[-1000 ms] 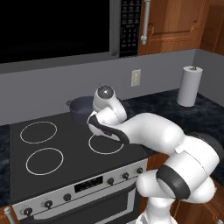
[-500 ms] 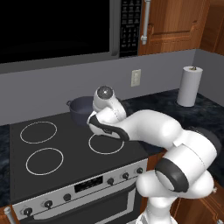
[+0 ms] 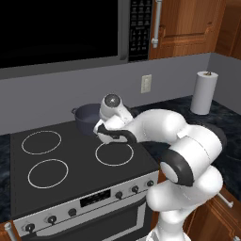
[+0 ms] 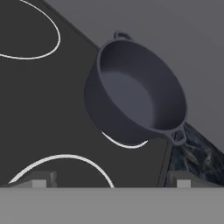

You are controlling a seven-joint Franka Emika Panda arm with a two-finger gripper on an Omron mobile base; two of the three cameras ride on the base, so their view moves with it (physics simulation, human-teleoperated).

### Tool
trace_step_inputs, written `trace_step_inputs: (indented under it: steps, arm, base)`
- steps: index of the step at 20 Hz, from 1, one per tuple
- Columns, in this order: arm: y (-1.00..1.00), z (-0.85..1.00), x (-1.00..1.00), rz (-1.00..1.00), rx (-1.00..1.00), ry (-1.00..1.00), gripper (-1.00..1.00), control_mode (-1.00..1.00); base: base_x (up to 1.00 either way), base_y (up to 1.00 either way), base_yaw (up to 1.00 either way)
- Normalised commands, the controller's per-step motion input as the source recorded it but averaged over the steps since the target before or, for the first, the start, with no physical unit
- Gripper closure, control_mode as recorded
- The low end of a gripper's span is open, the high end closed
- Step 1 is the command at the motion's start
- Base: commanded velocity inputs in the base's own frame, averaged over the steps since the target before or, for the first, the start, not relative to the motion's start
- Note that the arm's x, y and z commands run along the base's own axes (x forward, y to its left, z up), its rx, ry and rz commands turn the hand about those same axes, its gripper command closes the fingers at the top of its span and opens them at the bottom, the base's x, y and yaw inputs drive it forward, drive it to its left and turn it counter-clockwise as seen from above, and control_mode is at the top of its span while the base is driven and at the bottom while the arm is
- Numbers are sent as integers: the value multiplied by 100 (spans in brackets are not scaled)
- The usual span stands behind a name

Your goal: Move the pot and pan from the stove into the sink.

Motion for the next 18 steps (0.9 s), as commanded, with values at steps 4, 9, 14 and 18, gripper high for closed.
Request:
trace_step_inputs:
  steps: [4,9,14,18]
  arm:
    - [7,-22,49,0,0,4,-100,-100]
    - [11,-23,51,0,0,4,-100,-100]
    - [14,-33,29,1,0,8,-100,-100]
    - [12,-28,20,1,0,2,-100,-100]
  base:
    - [0,0,0]
    - [0,0,0]
    - [0,0,0]
    - [0,0,0]
